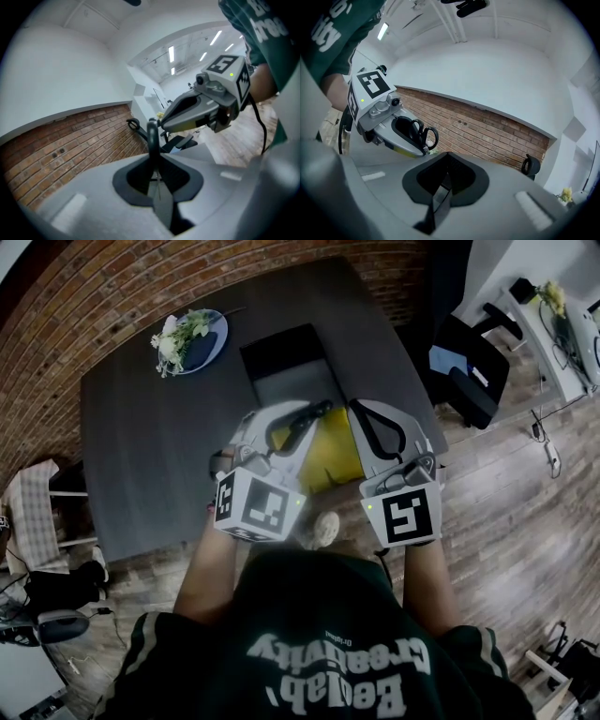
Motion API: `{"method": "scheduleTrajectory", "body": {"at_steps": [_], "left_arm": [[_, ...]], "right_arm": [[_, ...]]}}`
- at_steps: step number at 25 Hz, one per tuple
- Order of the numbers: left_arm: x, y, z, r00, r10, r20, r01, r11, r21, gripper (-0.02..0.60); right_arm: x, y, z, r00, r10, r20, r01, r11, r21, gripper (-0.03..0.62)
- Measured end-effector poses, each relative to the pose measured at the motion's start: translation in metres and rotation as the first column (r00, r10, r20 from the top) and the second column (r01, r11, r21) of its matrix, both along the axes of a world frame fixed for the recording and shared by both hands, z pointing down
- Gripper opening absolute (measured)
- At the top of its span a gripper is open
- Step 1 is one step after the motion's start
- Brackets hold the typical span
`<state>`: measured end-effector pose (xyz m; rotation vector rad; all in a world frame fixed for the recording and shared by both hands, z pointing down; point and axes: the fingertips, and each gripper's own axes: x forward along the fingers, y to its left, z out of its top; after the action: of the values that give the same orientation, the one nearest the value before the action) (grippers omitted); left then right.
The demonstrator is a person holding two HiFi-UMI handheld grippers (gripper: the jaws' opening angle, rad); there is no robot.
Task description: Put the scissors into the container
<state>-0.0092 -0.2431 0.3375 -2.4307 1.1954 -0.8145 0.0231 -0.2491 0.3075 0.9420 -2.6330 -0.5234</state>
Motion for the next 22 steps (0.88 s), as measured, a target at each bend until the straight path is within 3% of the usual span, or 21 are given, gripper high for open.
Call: {"method": "scheduleTrajectory", "body": {"at_steps": [8, 16, 22], "left_arm": [[-0.002, -0.009, 0.020, 1.000, 0.013, 0.013, -0.013, 0.999, -0.044, 0.040], [0.000, -0.012, 0.046, 0.999, -0.006, -0.051, -0.001, 0.990, -0.140, 0.038], [-0.001, -0.014, 0.074, 0.998, -0.051, -0.040, 0.040, 0.971, -0.237, 0.038]], "right_arm": [[0.001, -0.010, 0.007, 0.999, 0.032, -0.019, -0.033, 0.999, -0.015, 0.006], [0.001, -0.012, 0.019, 0.999, 0.029, -0.034, -0.031, 0.999, -0.035, 0.006], [0.006, -0.014, 0.026, 0.999, 0.032, -0.043, -0.034, 0.998, -0.048, 0.006]]}}
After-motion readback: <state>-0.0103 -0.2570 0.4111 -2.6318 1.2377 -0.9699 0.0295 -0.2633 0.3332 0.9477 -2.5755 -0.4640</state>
